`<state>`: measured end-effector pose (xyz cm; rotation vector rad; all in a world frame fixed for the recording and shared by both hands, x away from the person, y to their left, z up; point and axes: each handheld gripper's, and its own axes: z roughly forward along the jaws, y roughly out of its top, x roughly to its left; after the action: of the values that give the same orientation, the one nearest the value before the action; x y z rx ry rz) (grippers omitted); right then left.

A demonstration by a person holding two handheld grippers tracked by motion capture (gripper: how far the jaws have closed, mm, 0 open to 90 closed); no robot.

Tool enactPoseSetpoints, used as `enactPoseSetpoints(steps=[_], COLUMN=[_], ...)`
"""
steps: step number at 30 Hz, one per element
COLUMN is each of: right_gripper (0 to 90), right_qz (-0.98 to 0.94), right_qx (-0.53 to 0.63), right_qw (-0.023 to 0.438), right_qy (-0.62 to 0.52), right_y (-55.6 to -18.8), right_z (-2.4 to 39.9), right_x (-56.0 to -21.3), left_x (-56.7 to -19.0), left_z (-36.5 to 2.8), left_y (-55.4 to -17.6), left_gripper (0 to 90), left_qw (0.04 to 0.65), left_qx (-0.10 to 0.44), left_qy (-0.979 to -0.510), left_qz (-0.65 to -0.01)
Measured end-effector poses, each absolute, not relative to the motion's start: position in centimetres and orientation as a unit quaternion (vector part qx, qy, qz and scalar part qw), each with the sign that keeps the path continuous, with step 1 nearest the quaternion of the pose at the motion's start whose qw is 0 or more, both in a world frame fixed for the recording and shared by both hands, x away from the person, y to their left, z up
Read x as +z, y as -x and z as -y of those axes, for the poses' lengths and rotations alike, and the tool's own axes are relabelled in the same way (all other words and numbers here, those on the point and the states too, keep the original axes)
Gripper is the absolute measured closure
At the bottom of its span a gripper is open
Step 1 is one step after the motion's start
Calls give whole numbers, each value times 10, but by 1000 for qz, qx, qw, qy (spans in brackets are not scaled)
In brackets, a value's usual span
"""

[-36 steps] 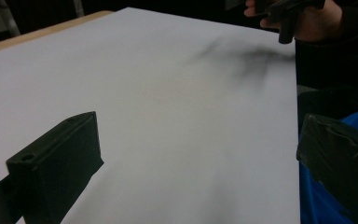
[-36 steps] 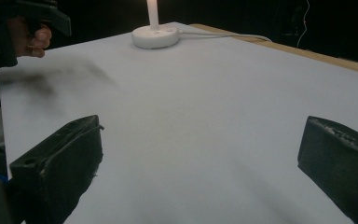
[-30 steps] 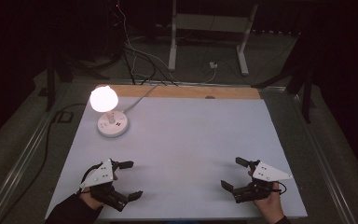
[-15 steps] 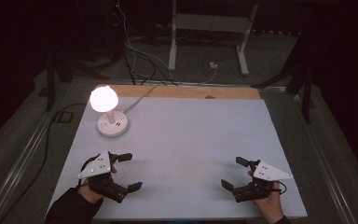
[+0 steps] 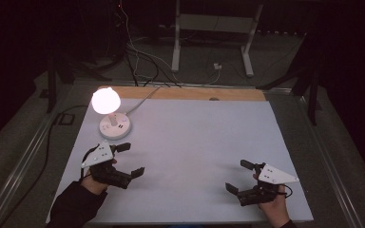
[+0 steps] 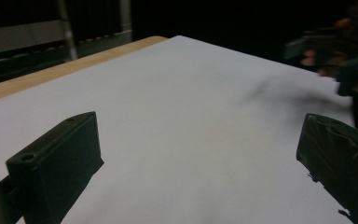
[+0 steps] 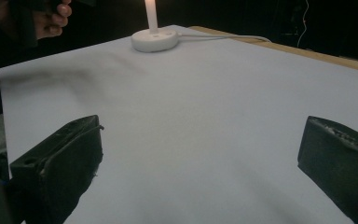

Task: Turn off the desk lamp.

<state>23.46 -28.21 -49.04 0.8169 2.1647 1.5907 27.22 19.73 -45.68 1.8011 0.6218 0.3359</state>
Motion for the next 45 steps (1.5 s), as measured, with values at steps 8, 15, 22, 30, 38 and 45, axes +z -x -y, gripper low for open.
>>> enactPoseSetpoints(steps=[8,15,22,30,38,45], right_gripper=[0,0,0,0,0,0], right_qz=[-761,-762,-763,-765,-766,-766], right_qx=[558,560,558,557,557,558], right_qw=[164,162,162,158,151,149], right_qy=[-286,-283,-283,-282,-283,-283], right_y=[-235,-234,-234,-235,-235,-235], right_z=[282,282,282,281,281,281], right_x=[-491,-490,-491,-491,-492,-492], left_x=[-453,-455,-457,-463,-468,-473], left_z=[-201,-205,-209,-216,-216,-216], left_y=[-289,-296,-307,-320,-334,-342], left_gripper=[5,5,5,5,5,7], left_qw=[551,546,532,499,457,435], left_qx=[181,208,252,296,326,330], left_qy=[-754,-739,-709,-683,-666,-661], left_qz=[-308,-336,-389,-444,-492,-515])
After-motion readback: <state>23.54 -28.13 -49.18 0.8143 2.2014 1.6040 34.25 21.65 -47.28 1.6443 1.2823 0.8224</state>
